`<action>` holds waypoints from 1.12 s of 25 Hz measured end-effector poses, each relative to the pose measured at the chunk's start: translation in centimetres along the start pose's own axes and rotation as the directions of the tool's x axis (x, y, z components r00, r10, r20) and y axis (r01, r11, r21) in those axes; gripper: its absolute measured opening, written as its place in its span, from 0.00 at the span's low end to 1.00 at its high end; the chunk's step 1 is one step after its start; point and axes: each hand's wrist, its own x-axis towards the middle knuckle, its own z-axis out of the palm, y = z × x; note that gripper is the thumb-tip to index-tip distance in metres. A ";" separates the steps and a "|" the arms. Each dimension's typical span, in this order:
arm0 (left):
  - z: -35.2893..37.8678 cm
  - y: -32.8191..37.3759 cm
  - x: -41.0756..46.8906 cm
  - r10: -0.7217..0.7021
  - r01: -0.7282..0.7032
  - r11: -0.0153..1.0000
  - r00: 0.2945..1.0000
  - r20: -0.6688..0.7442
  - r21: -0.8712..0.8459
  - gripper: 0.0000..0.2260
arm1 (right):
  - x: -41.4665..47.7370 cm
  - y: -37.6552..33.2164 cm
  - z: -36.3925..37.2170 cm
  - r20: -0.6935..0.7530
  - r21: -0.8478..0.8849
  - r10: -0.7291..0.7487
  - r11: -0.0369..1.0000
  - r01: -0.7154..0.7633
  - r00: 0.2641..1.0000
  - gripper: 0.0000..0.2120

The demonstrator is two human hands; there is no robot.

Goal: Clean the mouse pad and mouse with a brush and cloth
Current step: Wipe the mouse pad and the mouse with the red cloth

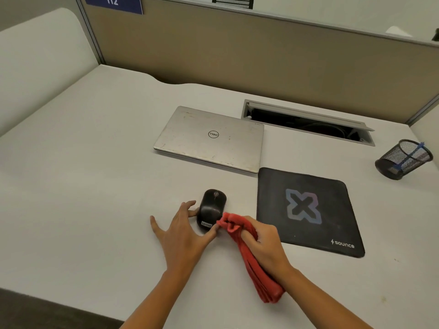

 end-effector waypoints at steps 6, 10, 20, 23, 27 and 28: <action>0.4 0.6 -0.3 -0.052 0.052 0.999 0.999 -0.015 -0.013 0.34 | 5.1 -2.3 0.7 -0.156 0.031 0.099 0.995 -0.095 0.983 0.15; 0.3 1.1 -0.4 -0.081 0.080 0.996 0.996 -0.021 -0.039 0.35 | 7.2 -2.3 3.6 0.140 -0.252 0.033 0.968 0.004 0.990 0.18; 0.1 1.3 -0.1 -0.073 0.067 0.991 0.996 0.049 0.118 0.32 | 4.3 -1.2 3.6 0.364 -0.155 -0.271 0.926 0.345 0.891 0.22; -0.1 1.7 -0.4 -0.062 0.057 0.990 0.998 0.031 0.126 0.31 | 3.5 -1.1 3.1 0.246 0.054 -0.210 0.978 0.203 0.946 0.21; -0.2 2.4 -0.8 -0.086 0.085 0.990 0.996 0.003 0.114 0.36 | 3.0 -1.5 0.8 0.023 0.385 0.046 0.922 -0.052 0.999 0.19; -0.2 2.5 -0.8 -0.089 0.089 0.989 0.996 -0.002 0.115 0.35 | 3.0 -1.5 0.3 -0.070 0.347 0.091 0.936 -0.061 0.993 0.18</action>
